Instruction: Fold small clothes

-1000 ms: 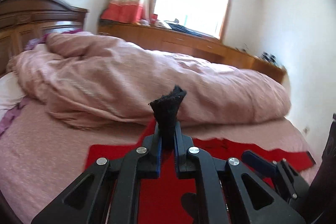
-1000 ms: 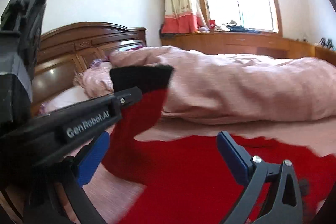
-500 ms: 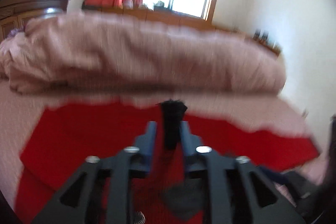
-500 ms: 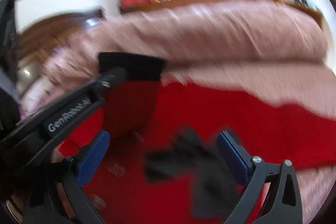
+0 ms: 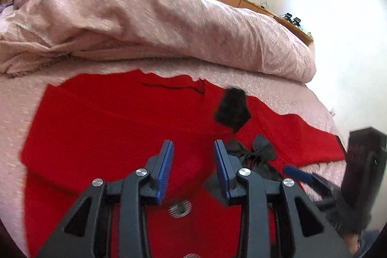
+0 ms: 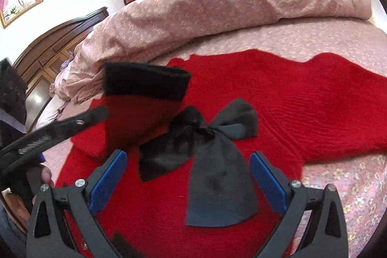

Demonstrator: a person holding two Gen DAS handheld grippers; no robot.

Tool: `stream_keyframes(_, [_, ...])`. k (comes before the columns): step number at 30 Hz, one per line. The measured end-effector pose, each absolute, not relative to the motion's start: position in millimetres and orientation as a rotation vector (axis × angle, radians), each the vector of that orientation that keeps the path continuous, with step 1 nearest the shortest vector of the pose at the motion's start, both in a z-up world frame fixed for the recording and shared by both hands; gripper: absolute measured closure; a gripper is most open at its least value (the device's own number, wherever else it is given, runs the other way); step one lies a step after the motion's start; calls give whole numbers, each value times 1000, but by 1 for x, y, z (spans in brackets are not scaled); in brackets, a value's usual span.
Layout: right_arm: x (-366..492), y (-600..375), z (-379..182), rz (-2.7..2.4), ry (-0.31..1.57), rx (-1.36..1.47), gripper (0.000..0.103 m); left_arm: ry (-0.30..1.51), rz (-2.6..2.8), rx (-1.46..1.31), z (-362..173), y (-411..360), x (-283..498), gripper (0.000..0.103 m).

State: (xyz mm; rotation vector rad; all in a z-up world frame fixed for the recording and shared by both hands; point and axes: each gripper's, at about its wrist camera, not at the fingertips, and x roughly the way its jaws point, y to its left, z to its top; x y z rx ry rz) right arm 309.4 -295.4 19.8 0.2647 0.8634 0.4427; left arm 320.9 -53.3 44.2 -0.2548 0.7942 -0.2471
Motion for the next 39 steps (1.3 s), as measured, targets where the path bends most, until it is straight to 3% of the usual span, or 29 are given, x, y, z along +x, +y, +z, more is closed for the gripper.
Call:
stream_keyframes(2, [307,-292,26,474,858,281,0,799,-280,-237,51,-35,312,71])
stream_keyframes(6, [301,-290,35,529,852,328,0,742,-209,-209,50,10,306,53])
stream_keyframes(17, [341,-285,21,462,913,364,0,818,6,-18,26,53,352,53])
stream_keyframes(19, [348,-282,23,455,886,329,6,816,20,-48,27,67,354,53])
stream_keyframes(21, [359,-276,23,421,883,291,38,823,24,-115,27,86,355,53])
stream_keyframes(23, [369,-267,17,390,918,225,55,852,34,-165,23,102,359,53])
stream_keyframes(25, [374,-263,8,344,923,165,60,870,38,-162,20,110,357,53])
stream_keyframes(26, [376,-263,3,329,935,166,71,867,49,-157,20,113,356,53])
stream_keyframes(32, [385,-266,3,298,945,178,76,901,74,-198,5,126,361,53])
stream_keyframes(35, [382,-268,0,358,934,211,92,932,68,-197,-5,123,366,53])
stream_keyframes(39, [390,-261,21,388,875,117,93,937,89,-183,-6,122,365,53])
